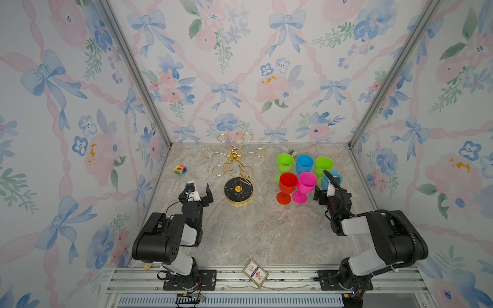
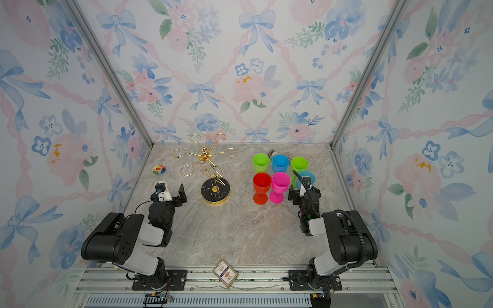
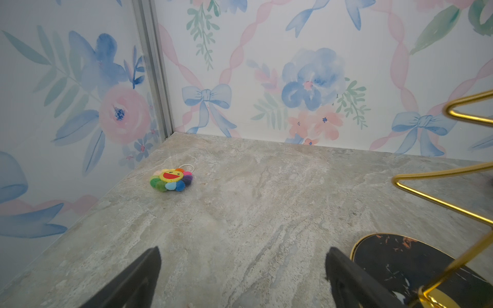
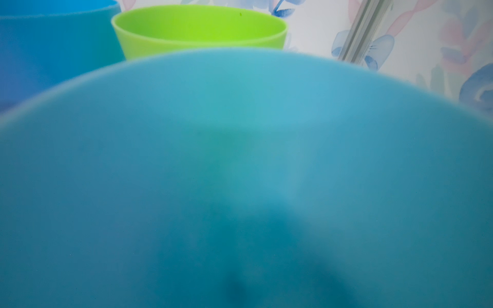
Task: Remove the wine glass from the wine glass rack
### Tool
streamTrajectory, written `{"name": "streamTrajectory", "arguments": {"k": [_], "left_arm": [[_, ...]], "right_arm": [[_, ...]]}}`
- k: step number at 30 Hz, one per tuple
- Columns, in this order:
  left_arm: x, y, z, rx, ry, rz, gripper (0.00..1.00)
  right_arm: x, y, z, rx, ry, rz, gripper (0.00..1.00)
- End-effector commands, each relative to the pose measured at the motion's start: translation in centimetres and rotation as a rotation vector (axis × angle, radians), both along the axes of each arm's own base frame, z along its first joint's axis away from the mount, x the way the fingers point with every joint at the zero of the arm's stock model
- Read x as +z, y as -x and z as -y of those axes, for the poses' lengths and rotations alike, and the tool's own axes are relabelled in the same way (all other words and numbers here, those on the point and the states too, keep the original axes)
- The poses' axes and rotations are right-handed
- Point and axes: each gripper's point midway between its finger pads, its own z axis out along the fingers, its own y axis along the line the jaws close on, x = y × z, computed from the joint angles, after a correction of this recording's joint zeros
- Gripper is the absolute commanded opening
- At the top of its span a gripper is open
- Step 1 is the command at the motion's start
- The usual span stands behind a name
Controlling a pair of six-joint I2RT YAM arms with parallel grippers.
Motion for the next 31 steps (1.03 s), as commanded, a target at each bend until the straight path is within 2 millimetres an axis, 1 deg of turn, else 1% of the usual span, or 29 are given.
{"name": "streamTrajectory", "arguments": {"k": [1,4,8,31], "left_arm": [[0.10,-0.18,0.00,0.006,-0.008,0.004,0.98],[0.14,-0.16,0.03,0.006,-0.007,0.005,0.98],[0.14,-0.19,0.02,0.008,-0.010,0.005,0.98],[0.02,-0.39,0.17,0.015,-0.022,-0.007,0.98]], "right_arm": [[0.55,-0.64,0.25,-0.019,0.008,0.004,0.97],[0.35,-1.12,0.47,-0.031,0.007,-0.027,0.97],[0.31,-1.24,0.68,-0.032,-0.008,-0.033,0.97],[0.20,-1.25,0.86,-0.029,-0.019,-0.040,0.97]]}}
